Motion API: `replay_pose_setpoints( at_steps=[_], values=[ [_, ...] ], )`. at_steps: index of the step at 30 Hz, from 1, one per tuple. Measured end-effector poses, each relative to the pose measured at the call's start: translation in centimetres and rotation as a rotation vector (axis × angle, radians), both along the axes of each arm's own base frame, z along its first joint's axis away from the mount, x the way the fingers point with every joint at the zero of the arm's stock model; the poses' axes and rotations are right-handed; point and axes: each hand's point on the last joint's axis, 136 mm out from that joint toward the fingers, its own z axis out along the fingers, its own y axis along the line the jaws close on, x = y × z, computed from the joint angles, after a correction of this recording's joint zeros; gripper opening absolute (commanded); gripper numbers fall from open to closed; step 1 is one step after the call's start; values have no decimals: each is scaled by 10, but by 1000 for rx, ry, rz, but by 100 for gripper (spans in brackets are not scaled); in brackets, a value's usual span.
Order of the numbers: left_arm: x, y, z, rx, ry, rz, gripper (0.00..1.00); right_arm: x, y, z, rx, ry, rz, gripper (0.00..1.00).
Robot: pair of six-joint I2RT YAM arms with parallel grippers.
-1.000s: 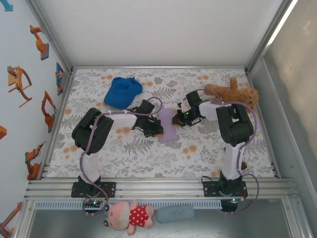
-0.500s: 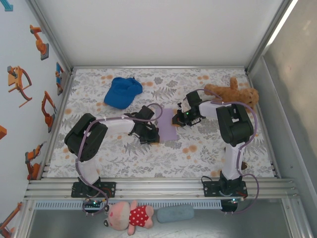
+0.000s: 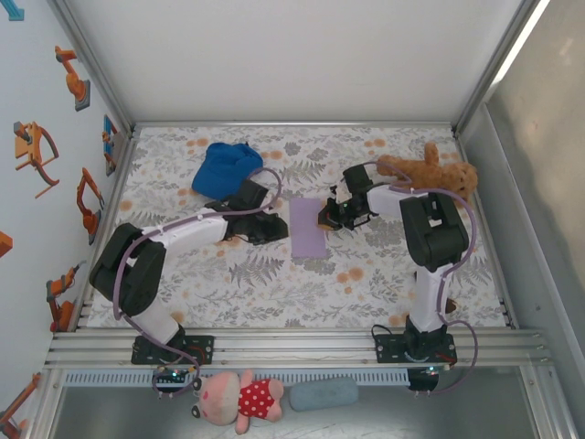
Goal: Fold a paper plane with a square sheet of paper (pick it up from the middle)
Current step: First fold the square sheet of paper in half at the center of the table, then fold the triangle a second time at the center of the table.
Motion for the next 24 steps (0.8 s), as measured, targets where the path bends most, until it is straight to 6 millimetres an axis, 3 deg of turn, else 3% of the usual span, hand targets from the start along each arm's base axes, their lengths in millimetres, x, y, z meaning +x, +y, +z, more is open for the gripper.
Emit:
replay_pose_setpoints(
  at_steps=[5, 7, 10, 13, 18, 24],
  values=[
    [24, -4, 10, -64, -37, 67, 38, 15, -7, 48, -18, -132, -77, 23],
    [31, -11, 9, -75, -35, 71, 40, 16, -15, 72, -29, -207, -112, 29],
    [42, -20, 4, -87, -25, 81, 40, 12, -28, 91, -56, -274, -165, 36],
    [50, -26, 1, -107, -7, 96, 41, 3, -40, 89, -85, -284, -208, 40],
    [63, -38, 0, -141, 8, 113, 41, -18, -52, 60, -114, -226, -246, 44],
    [70, -48, -20, -166, 83, 159, 41, -36, -40, 47, -2, -136, -259, 43]
  ],
)
